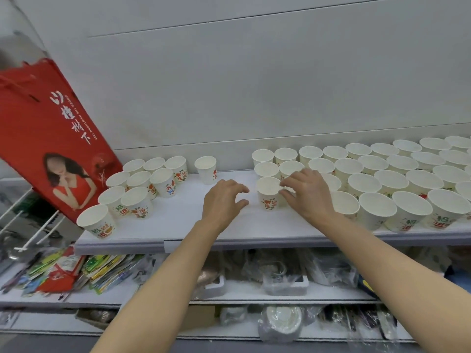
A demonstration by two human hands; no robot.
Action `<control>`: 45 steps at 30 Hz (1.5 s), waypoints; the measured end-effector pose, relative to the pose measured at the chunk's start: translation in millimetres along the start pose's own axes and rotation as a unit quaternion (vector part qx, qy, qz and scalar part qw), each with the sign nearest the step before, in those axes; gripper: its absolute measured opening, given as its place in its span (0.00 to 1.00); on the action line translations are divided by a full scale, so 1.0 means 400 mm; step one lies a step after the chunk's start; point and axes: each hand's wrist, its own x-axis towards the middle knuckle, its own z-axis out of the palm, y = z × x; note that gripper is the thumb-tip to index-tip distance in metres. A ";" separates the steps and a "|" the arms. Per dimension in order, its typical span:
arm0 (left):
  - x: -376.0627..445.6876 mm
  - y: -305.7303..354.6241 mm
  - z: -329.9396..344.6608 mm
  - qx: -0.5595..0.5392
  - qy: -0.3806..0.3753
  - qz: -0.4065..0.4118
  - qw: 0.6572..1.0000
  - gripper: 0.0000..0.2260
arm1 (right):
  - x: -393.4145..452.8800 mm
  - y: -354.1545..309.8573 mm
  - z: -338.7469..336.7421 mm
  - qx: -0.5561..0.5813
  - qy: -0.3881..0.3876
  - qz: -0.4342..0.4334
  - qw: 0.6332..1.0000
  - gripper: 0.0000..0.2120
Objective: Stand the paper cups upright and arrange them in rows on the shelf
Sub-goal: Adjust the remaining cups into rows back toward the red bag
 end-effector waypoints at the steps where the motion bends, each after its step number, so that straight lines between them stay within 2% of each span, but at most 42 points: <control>1: -0.012 -0.028 -0.008 0.011 0.003 -0.007 1.000 0.13 | 0.008 -0.016 0.008 0.003 0.005 -0.010 1.000 0.07; 4: -0.044 -0.137 -0.044 0.053 0.030 -0.035 0.997 0.11 | 0.031 -0.075 0.044 0.019 0.022 -0.036 0.999 0.05; 9: -0.047 -0.342 -0.121 0.110 0.085 -0.135 0.981 0.11 | 0.079 -0.182 0.129 0.048 0.035 -0.061 0.996 0.04; 12: -0.004 -0.427 -0.157 0.130 0.074 -0.140 0.979 0.12 | 0.134 -0.233 0.184 0.061 0.030 -0.060 0.996 0.06; 15: 0.048 -0.469 -0.169 0.129 0.031 -0.124 0.983 0.10 | 0.195 -0.279 0.243 0.069 0.010 -0.038 0.997 0.07; 17: 0.073 -0.476 -0.167 0.115 -0.004 -0.120 0.986 0.05 | 0.226 -0.303 0.277 0.073 -0.006 -0.014 0.997 0.08; 20: 0.089 -0.491 -0.163 0.103 -0.011 -0.103 0.989 0.06 | 0.263 -0.322 0.319 0.070 -0.022 0.018 0.997 0.12; 26: 0.070 -0.513 -0.201 0.013 -0.026 -0.057 0.998 0.04 | 0.322 -0.337 0.364 0.036 -0.055 0.010 0.998 0.17; 28: 0.065 -0.514 -0.208 -0.012 -0.028 -0.056 0.998 0.03 | 0.334 -0.341 0.377 0.033 -0.066 0.012 0.997 0.15; 33: 0.047 -0.503 -0.209 -0.054 -0.027 -0.066 0.996 0.02 | 0.337 -0.360 0.369 0.051 -0.087 0.035 0.994 0.03; 36: 0.025 -0.479 -0.211 -0.093 -0.012 -0.078 0.993 0.02 | 0.303 -0.361 0.327 0.099 -0.058 0.070 0.991 0.03; 39: -0.001 -0.434 -0.203 -0.128 -0.004 -0.079 0.989 0.01 | 0.240 -0.346 0.252 0.106 -0.040 0.069 0.991 0.04; 45: -0.068 -0.262 -0.158 -0.166 -0.008 -0.017 0.986 0.02 | 0.038 -0.303 0.055 0.064 0.008 0.053 0.996 0.06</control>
